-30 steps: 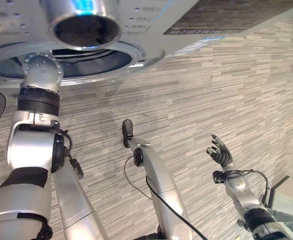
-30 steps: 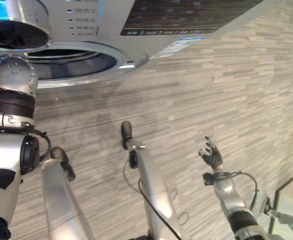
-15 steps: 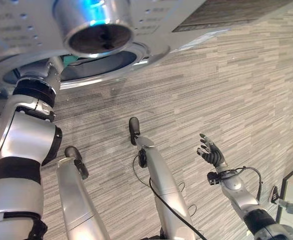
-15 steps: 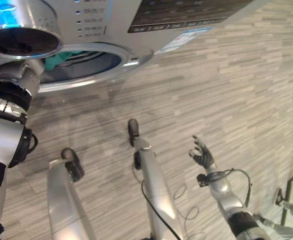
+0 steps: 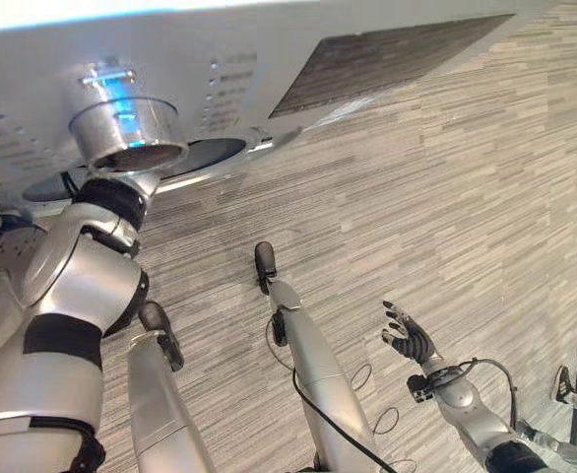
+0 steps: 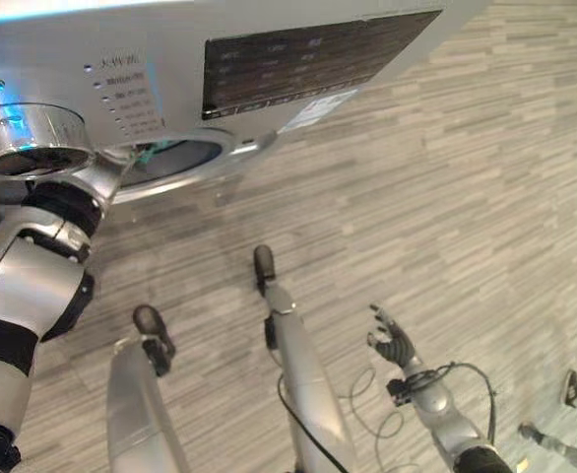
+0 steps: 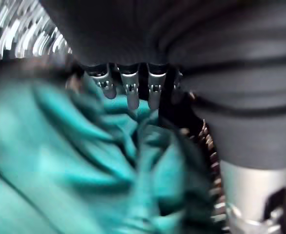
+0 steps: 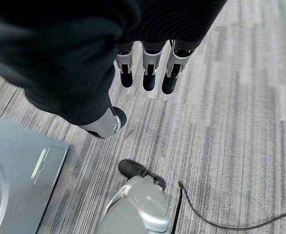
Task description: Grab the laundry basket,head to the washer,open it,put in the laundry and shut it.
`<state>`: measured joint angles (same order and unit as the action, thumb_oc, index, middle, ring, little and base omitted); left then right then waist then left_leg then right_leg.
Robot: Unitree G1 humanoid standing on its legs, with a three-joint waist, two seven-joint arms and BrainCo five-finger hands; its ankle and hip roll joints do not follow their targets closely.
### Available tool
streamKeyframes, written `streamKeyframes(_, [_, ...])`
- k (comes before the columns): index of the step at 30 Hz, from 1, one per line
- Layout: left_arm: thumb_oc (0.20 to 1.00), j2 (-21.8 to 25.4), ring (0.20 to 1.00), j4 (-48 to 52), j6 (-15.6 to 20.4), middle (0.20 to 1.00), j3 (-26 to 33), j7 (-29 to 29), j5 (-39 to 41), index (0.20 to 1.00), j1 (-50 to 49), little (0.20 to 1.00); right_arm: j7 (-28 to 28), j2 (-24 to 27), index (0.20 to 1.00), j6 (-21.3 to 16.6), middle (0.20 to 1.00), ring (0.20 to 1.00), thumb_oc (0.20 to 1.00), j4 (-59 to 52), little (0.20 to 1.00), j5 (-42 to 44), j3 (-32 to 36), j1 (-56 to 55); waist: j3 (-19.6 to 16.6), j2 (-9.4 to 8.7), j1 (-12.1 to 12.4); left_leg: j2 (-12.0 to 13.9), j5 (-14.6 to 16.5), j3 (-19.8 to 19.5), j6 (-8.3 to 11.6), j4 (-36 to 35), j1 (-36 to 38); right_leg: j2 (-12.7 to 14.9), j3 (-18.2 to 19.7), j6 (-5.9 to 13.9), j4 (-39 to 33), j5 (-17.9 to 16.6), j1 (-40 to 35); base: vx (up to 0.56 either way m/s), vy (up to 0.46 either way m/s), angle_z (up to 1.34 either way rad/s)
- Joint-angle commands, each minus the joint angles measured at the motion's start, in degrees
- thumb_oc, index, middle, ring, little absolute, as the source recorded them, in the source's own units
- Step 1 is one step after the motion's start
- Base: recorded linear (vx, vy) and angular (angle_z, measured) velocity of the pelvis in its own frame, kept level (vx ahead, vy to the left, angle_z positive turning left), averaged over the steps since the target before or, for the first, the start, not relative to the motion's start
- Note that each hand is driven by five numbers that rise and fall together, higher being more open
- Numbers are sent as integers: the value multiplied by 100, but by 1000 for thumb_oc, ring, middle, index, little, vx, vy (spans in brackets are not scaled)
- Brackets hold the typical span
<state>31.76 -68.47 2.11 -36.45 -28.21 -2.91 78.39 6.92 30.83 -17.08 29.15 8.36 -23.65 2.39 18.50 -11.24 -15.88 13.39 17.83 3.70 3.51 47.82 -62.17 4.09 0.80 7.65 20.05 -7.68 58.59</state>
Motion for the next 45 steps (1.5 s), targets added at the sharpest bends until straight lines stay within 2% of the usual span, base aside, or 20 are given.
streamKeyframes(1, [1000, 27, 1000, -113, -31, 1000, 287, -662, -670, 1000, 229, 1000, 397, 220, 1000, -238, 1000, 1000, 1000, 266, 1000, -131, 226, -41, 128, 118, -90, -114, -773, -444, 197, -1008, 419, 364, -454, 133, 570, 615, -139, -29, -50, 27])
streamKeyframes(5, [1000, 27, 1000, -206, -224, 1000, 480, -852, -921, 1000, -288, 1000, 465, 219, 1000, -320, 1000, 1000, 1000, 176, 1000, -125, 241, -91, 138, 149, -30, -190, -924, -484, 229, -1249, 510, 442, -512, 148, 519, 586, -232, -44, -67, 29])
streamKeyframes(6, [1000, -112, 1000, -464, -47, 1000, 984, -714, -209, 1000, -421, 1000, 512, 163, 1000, -255, 1000, 1000, 1000, 210, 1000, -79, 219, -109, 164, 129, 6, -201, -971, -504, 244, -1185, 458, 456, -557, 122, 603, 627, -202, -42, -62, 19])
streamKeyframes(11, [1000, -144, 1000, -589, 212, 1000, 1542, -657, 569, 1000, -788, 1000, 526, 64, 1000, -205, 1000, 1000, 1000, 225, 1000, -98, 204, -177, 130, 142, 66, -207, -1017, -599, 261, -1155, 292, 486, -606, 104, 679, 647, -121, -27, -51, 11])
streamKeyframes(15, [1000, -285, 1000, 354, 271, 1000, 1677, -1256, 75, 1000, -1530, 1000, 660, -89, 1000, -261, 1000, 1000, 1000, 456, 1000, -125, 234, -213, 180, 221, 230, -274, -1114, -628, 259, -1353, 309, 548, -714, 103, 615, 624, -174, -13, -25, 18])
streamKeyframes(17, [1000, -672, 1000, 1830, 341, 1000, 1934, -1481, -387, 1000, -2793, 1000, 843, -338, 1000, -245, 1000, 1000, 1000, 738, 1000, -104, 376, -204, 267, 333, 466, -413, -1135, -666, 209, -1455, 471, 607, -771, 84, 673, 705, -319, 10, -42, 12])
streamKeyframes(21, [1000, -1172, 1000, 2696, 513, 1000, 2046, -1219, -553, 1000, -4312, 1000, 972, -633, 1000, -83, 1000, 1000, 1000, 1294, 1000, 117, 670, -49, 357, 504, 797, -634, -1221, -667, 130, -1809, 1118, 706, -836, 37, 737, 869, -845, -2, -5, 26])
streamKeyframes(23, [1000, -1161, 1000, 3099, 549, 1000, 1853, -742, -584, 1000, -4982, 1000, 579, -1033, 1000, -161, 1000, 1000, 1000, 1543, 1000, 2169, 1385, -50, 534, 638, 996, -825, -1511, -728, 69, -2096, 1670, 812, -1001, -41, 760, 867, -1365, -77, 27, 46])
streamKeyframes(25, [1000, -1146, 1000, 3336, 533, 1000, 1792, -572, -568, 1000, -5243, 1000, 466, -1122, 1000, -208, 1000, 1000, 1000, 1492, 1000, 2818, 1595, -61, 628, 721, 1071, -906, -1556, -775, 55, -2179, 1937, 849, -1033, -71, 876, 955, -1600, -9, -31, 40])
streamKeyframes(27, [1000, -1056, 1000, 3485, 587, 1000, 1542, -322, -674, 1000, -5350, 1000, 471, -1078, 1000, -135, 1000, 1000, 1000, 1411, 1000, 2506, 1514, -117, 842, 840, 1031, -1078, -1668, -1033, 36, -2348, 2372, 778, -900, -173, 1212, 1275, -2036, 9, -136, 72])
streamKeyframes(28, [1000, -970, 1000, 3577, 674, 1000, 1545, -148, -606, 1000, -5570, 1000, 549, -1059, 1000, -73, 1000, 1000, 1000, 1368, 1000, 2250, 1391, -133, 940, 898, 1040, -1064, -1831, -1172, 70, -2590, 2772, 550, -800, -294, 1266, 1543, -2490, -42, -106, 106])
streamKeyframes(33, [1000, -649, 1000, 4284, 836, 1000, 1737, -83, -806, 1000, -5997, 1000, 483, -989, 1000, 64, 1000, 1000, 1000, 2063, 1000, 1942, 1412, -78, 804, 929, 1258, -919, -2203, -1504, 166, -3118, 3323, 354, -1299, -395, 701, 1557, -3275, -40, -158, 47])
streamKeyframes(34, [1000, -398, 1000, 5013, 851, 1000, 1928, -70, -1014, 1000, -6117, 1000, 465, -870, 1000, 82, 1000, 1000, 1000, 2331, 1000, 1806, 1558, -144, 751, 932, 1297, -1081, -2129, -1639, 176, -2899, 3356, 416, -1435, -376, 435, 1500, -3577, -6, -93, 24])
streamKeyframes(37, [1000, -205, 1000, 5480, 841, 1000, 2159, -16, -1232, 1000, -6174, 1000, 412, -839, 1000, 156, 1000, 1000, 1000, 2697, 1000, 1802, 1758, -238, 651, 903, 1248, -989, -1711, -1489, 87, -2546, 3611, 629, -1531, -342, 295, 1365, -3768, -44, 81, 55])
streamKeyframes(38, [1000, -17, 1000, 5767, 852, 1000, 2354, -65, -1367, 1000, -6165, 1000, 368, -798, 1000, 213, 1000, 1000, 1000, 2922, 1000, 1820, 1859, -264, 595, 854, 1221, -827, -1443, -1504, 39, -2243, 3721, 738, -1486, -329, 250, 1319, -3802, -7, 162, 48])
streamKeyframes(40, [1000, 366, 1000, 6251, 886, 1000, 2860, -197, -1501, 1000, -6271, 1000, 199, -853, 1000, 355, 1000, 1000, 1000, 3370, 1000, 2013, 2040, -351, 444, 857, 1268, -561, -1362, -2089, 61, -1913, 4170, 888, -1262, -223, 189, 1203, -3925, 39, 378, 7])
streamKeyframes(41, [1000, 424, 1000, 6337, 886, 1000, 3016, -250, -1485, 1000, -6294, 1000, 146, -869, 1000, 389, 1000, 1000, 1000, 3500, 1000, 2069, 2086, -356, 401, 864, 1224, -449, -1361, -2133, 104, -2016, 4320, 938, -1173, -156, 146, 1141, -3969, 30, 315, -24])
streamKeyframes(42, [1000, 427, 1000, 6348, 882, 1000, 3026, -246, -1484, 1000, -6301, 1000, 142, -868, 1000, 386, 1000, 1000, 1000, 3505, 1000, 2072, 2082, -348, 400, 853, 1215, -459, -1410, -2133, 106, -2055, 4321, 946, -1176, -160, 110, 1099, -3971, 55, 274, -17])
streamKeyframes(44, [1000, 559, 1000, 6538, 987, 1000, 3404, -315, -1549, 1000, -6366, 1000, -9, -840, 1000, 474, 1000, 1000, 1000, 3679, 1000, 2047, 2205, -383, 252, 945, 1113, -456, -816, -1611, 177, -2238, 4541, 1216, -892, 88, -217, 761, -4093, 60, 417, -5])
streamKeyframes(45, [1000, 559, 1000, 6543, 989, 1000, 3412, -313, -1550, 1000, -6376, 1000, -9, -840, 1000, 476, 1000, 1000, 1000, 3676, 1000, 2045, 2201, -385, 250, 933, 1127, -467, -803, -1583, 162, -2225, 4545, 1225, -867, 104, -240, 742, -4095, 8, 433, -16])
